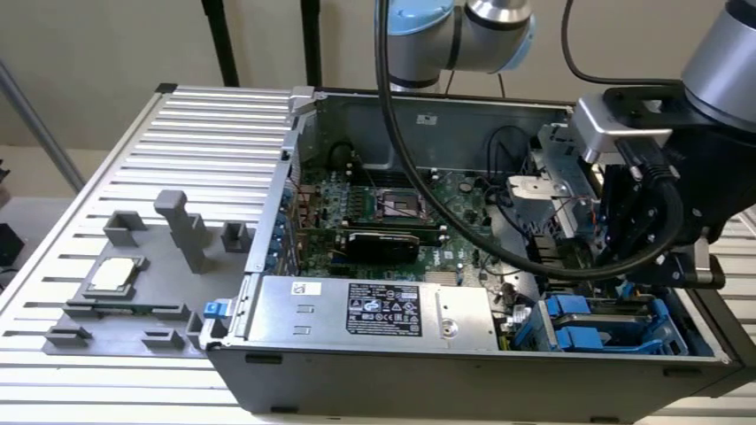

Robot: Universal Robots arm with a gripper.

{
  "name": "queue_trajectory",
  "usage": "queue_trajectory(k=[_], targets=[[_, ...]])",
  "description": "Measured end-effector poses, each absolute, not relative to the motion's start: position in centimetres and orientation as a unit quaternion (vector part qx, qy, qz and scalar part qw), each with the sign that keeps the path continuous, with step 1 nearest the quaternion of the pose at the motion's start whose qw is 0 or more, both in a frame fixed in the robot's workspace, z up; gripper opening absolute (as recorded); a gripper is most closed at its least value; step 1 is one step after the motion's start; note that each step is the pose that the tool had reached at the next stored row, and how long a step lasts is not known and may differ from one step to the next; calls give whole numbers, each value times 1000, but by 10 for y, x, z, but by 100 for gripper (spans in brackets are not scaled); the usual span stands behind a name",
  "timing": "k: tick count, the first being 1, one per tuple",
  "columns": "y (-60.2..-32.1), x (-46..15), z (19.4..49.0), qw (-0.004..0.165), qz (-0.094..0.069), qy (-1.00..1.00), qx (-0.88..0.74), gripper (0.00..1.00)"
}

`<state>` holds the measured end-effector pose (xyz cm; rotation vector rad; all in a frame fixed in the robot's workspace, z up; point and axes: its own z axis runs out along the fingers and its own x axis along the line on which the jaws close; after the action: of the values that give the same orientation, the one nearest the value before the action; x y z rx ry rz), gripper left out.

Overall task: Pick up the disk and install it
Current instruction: 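Insert the first disk wire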

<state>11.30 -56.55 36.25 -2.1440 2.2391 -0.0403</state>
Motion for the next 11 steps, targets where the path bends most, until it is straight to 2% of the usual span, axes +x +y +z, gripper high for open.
queue_trajectory(k=[4, 11], targets=[[-566, 113, 359, 31, -23, 722, -691, 0], [-568, 113, 351, 40, -31, 721, -691, 0]])
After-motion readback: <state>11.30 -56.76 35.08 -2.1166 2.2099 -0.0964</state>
